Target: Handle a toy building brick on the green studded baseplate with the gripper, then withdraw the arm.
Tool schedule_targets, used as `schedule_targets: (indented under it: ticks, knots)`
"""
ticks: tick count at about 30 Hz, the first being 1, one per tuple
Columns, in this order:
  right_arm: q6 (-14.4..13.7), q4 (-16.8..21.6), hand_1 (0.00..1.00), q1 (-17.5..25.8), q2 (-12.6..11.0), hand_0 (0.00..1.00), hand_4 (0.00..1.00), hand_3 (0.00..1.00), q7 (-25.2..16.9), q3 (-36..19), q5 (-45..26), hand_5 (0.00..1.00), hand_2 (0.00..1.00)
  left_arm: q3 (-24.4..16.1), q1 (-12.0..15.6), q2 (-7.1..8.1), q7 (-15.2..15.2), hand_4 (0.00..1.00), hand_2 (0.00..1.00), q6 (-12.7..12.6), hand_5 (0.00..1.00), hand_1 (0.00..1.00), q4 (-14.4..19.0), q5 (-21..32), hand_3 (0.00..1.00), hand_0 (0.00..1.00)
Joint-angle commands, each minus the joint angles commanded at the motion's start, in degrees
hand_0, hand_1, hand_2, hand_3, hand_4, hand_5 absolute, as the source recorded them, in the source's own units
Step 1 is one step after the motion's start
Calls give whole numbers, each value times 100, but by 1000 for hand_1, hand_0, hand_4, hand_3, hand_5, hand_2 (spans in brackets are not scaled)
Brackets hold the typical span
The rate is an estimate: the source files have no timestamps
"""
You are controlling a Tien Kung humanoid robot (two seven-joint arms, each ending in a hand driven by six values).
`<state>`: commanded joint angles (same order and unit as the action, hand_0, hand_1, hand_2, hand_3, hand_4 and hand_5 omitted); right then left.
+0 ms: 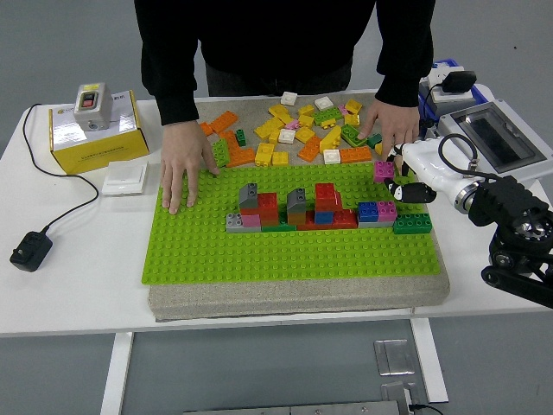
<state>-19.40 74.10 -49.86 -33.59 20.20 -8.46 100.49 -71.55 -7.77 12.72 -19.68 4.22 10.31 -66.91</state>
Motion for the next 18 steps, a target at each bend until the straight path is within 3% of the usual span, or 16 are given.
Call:
schedule_targets:
  ticks: [2, 3, 8, 9, 14, 15, 18]
  knots:
    - [-3, -15, 567, -3, 3, 485, 481, 576, -7, -11, 4, 384, 673, -4, -1, 2, 0, 386, 638, 0, 607, 590, 0, -3, 744, 690]
    - [-3, -22, 719, -4, 4, 534, 482, 579, -11, -16, 2, 385, 839, -5, -1, 2, 1, 386, 638, 0, 607, 590, 0, -4, 745, 690]
    - [32, -33, 719, -5, 10, 534, 482, 579, -1, -12, 5, 385, 839, -7, -5, 0, 4, 386, 638, 1, 607, 590, 0, -3, 745, 690]
    - [42, -35, 905, -6, 11, 648, 484, 583, 2, -9, 4, 388, 968, -7, -5, 0, 4, 386, 638, 1, 607, 590, 0, -2, 744, 690]
    - [89, -37, 905, -8, 16, 648, 484, 583, 31, -4, -10, 388, 968, -8, -7, 3, 5, 386, 638, 2, 607, 590, 0, -3, 744, 690]
    - [96, -36, 956, -7, 16, 713, 491, 576, 38, -5, -11, 391, 998, -10, -7, 4, 4, 386, 638, 2, 607, 591, 0, -4, 744, 690]
    - [108, -1, 956, 7, 7, 713, 491, 576, 61, -21, -33, 391, 998, -6, -3, 4, 4, 386, 638, 4, 607, 591, 0, -2, 744, 690]
